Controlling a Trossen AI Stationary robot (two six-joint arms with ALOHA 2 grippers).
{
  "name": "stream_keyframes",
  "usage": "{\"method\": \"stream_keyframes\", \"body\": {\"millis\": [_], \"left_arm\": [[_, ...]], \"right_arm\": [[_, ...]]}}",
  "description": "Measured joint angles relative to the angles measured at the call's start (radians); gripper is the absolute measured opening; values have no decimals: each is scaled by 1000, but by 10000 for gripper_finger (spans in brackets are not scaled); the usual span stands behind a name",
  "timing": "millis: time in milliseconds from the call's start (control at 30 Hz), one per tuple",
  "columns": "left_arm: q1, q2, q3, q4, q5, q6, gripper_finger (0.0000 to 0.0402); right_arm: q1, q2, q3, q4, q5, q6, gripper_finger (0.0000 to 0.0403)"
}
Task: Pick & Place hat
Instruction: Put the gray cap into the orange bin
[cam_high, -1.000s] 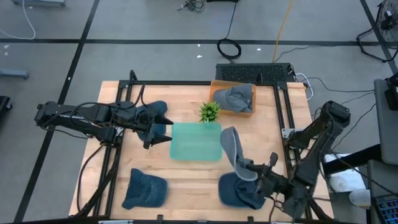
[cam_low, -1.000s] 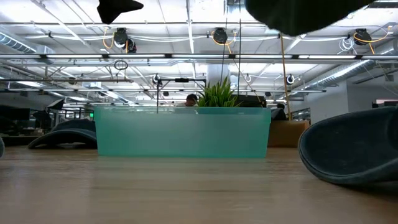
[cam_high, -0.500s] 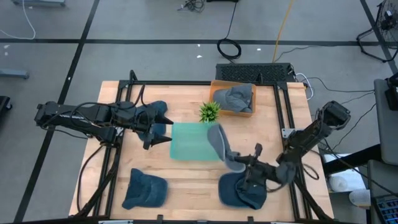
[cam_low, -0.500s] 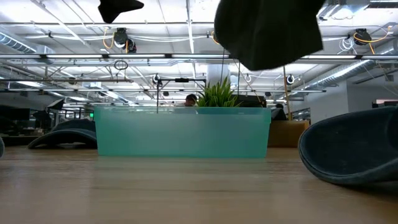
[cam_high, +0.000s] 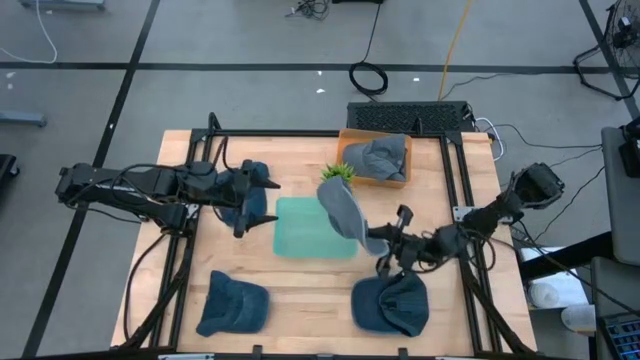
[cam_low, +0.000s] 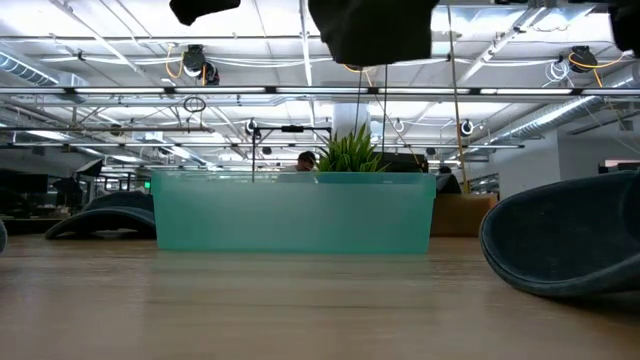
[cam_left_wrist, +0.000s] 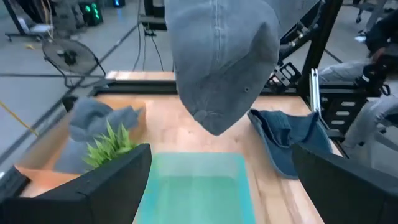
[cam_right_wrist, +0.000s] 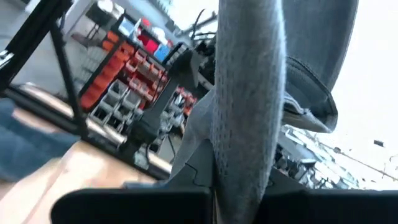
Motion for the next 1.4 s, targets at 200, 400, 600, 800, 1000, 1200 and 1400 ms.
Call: {"method": "stream_keyframes", "body": {"millis": [200,400,600,800,1000,1200,1400], "left_arm": [[19,0,0,82,2,6,395],[38,0,0,171,2,-14,395],[47,0,0,225,20,-24,395],[47,1,0,293,22,-13,395],[47,63,0,420,75,0,395],[58,179,0,601,92,57,395],[98,256,0,763,95,45,395]], "right_arm": [[-121,0,14,84,-161,-28,10],[-228,0,82,88,-333,-68,10],[-317,0,186,69,-494,-63,11],[-389,0,306,-46,-672,51,11],[-425,1,383,-115,-788,81,9],[-464,1,387,-112,-820,75,8],[-491,1,388,-39,-822,101,8]]}}
